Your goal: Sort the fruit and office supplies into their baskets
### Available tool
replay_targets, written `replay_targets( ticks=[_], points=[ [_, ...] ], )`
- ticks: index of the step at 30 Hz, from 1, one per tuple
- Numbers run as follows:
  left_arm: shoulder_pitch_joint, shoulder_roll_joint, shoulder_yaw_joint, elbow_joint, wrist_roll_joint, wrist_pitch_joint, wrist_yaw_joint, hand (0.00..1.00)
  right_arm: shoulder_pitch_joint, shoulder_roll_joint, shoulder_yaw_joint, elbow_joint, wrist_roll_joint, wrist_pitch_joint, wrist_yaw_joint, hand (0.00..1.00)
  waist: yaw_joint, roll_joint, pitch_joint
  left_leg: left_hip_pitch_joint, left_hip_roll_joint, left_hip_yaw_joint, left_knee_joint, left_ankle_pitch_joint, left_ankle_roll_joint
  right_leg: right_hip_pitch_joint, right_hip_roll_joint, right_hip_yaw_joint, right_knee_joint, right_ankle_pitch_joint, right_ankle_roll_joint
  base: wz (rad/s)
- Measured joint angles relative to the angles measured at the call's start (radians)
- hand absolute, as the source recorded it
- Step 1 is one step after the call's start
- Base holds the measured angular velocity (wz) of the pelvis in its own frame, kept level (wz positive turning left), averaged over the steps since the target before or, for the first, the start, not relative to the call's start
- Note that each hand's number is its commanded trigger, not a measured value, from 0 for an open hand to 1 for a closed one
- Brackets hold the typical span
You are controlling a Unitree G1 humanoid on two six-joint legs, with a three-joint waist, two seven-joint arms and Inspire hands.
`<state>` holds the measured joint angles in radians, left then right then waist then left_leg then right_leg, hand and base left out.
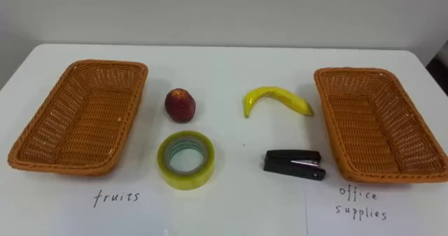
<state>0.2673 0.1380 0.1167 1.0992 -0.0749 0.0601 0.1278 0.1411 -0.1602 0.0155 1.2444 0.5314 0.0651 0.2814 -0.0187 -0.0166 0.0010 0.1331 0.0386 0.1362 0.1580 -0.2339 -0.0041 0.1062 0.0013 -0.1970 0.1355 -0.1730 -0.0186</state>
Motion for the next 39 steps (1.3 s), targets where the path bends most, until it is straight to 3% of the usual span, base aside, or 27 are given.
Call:
replay_targets(
  ticks=[16,22,24,32,39],
  points=[
    [0.003,0.0,0.003,0.002,0.048,0.005,0.024,0.0,0.001,0.0,-0.006,0.009,-0.005,-0.009,-0.007,0.0,-0.002,0.003,0.0011,0.019,0.0,0.0,-0.006,0.0,0.0,0.015,0.0,0.003,-0.001,-0.002,0.0,0.0],
    [-0.001,-0.002,0.002,0.0,0.047,0.025,0.058,0.0,0.022,0.006,-0.023,0.017,0.057,0.002,-0.052,0.0,-0.005,0.003,0.0006,0.016,0.0,0.001,-0.007,0.0,0.0,0.011,0.001,0.002,0.001,-0.002,0.0,0.0],
    [-0.004,-0.001,0.004,0.001,0.047,0.025,0.061,0.0,0.027,0.007,-0.043,0.018,0.064,0.003,-0.061,0.0,-0.005,0.004,0.0,0.016,0.0,0.001,-0.008,0.0,0.0,0.01,0.0,0.003,0.001,-0.002,0.0,0.0],
    [-0.01,0.0,0.137,0.001,0.048,0.027,0.058,0.0,0.093,0.005,-0.199,0.024,0.141,0.02,-0.103,0.0,-0.013,-0.003,-0.0029,0.02,0.001,0.006,-0.008,0.0,-0.001,0.011,0.001,0.008,0.002,-0.002,0.0,0.0],
    [0.0,0.003,0.159,0.0,0.048,0.029,0.058,0.0,0.102,-0.008,-0.302,0.074,0.233,0.049,-0.151,0.0,-0.023,-0.017,-0.0052,0.028,0.001,0.025,-0.012,-0.001,0.0,-0.004,0.001,0.03,0.019,-0.003,-0.001,-0.11]
  ],
)
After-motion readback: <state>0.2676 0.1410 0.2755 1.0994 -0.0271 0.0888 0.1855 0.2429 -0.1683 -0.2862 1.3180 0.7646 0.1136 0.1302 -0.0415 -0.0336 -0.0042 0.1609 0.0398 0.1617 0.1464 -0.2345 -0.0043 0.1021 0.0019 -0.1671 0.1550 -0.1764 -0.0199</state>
